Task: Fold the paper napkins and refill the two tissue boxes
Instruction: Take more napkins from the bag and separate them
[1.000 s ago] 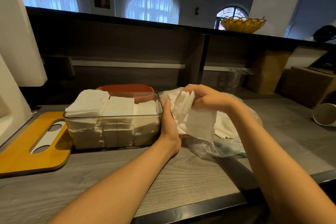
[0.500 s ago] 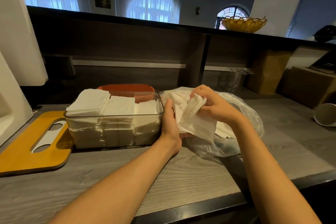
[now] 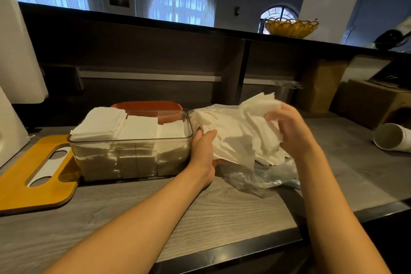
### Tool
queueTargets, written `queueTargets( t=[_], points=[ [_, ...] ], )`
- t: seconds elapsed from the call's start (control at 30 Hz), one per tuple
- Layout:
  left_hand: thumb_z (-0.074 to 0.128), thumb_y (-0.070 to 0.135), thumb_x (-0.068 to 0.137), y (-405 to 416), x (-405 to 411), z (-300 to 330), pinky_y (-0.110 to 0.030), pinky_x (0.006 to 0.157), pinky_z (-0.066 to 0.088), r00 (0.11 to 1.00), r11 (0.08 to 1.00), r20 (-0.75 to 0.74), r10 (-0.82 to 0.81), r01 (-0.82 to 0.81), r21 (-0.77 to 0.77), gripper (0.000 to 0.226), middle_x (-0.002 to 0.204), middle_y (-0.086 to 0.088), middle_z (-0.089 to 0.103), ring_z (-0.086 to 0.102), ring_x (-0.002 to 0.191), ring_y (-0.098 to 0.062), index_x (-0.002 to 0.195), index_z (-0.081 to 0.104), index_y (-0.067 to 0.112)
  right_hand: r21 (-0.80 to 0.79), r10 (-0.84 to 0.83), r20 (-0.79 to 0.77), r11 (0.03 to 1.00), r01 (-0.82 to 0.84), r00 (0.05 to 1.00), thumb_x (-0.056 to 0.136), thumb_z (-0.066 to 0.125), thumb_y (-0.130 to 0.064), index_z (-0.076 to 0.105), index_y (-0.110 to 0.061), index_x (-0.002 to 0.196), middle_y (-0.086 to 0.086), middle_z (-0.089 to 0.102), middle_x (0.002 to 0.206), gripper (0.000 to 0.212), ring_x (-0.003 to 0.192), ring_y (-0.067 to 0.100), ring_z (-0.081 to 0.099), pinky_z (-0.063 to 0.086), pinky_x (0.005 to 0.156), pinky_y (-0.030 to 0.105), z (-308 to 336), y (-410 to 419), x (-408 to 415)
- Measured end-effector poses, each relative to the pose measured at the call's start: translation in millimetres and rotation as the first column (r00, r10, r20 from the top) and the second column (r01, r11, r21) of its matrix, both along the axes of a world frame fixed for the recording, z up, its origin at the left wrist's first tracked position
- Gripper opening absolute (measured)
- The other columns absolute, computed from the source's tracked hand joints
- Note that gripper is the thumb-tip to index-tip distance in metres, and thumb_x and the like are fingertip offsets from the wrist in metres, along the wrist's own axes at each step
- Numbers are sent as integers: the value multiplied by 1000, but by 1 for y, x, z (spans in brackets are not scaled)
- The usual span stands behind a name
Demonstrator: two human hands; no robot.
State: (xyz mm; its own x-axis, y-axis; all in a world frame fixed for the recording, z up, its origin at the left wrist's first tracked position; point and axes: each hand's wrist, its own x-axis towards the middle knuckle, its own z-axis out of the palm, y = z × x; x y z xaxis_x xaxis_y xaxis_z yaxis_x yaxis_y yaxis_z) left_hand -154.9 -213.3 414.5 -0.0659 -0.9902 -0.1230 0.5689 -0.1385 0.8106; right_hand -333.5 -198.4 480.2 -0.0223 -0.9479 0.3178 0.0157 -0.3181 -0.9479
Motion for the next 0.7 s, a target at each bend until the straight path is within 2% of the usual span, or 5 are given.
queueTargets(
  t=[0.2,0.37,0.5,0.63,0.7],
  points=[
    [58,22,100,3,2,1,-41,74,60,999,997,12,32,-31,-69,35,116,-1,67,66,101,-23,133,50,31,380,-278,192,905,190,941,95,61,-9,62,-7,104,10,69,102,10,80,18,68,57,59,28,-20,11,37],
    [63,22,98,7,1,2,-43,84,60,997,996,52,50,-46,-82,45,124,-1,66,67,107,-23,140,48,28,365,-383,122,875,317,916,99,59,-13,61,-6,111,3,63,83,14,67,8,62,55,59,22,-34,7,66],
    [66,18,96,6,-1,2,-49,96,56,996,995,55,66,-62,-73,48,127,-1,66,67,112,-25,139,48,26,390,-357,132,877,283,925,98,58,-12,59,-12,104,5,67,105,6,87,16,63,52,69,25,-37,3,69],
    [64,16,97,5,-1,2,-50,100,54,994,996,82,76,-71,-59,49,134,-2,61,63,119,-28,142,46,24,460,-320,203,865,198,926,90,69,-16,57,-8,127,9,65,122,40,110,29,64,54,98,46,-34,4,69],
    [63,16,98,4,-1,2,-51,99,54,993,996,87,78,-73,-61,48,134,-2,61,62,119,-28,142,46,25,419,-345,228,879,228,911,89,69,-10,60,-9,121,10,68,116,33,104,30,68,56,94,49,-35,5,66]
  ],
)
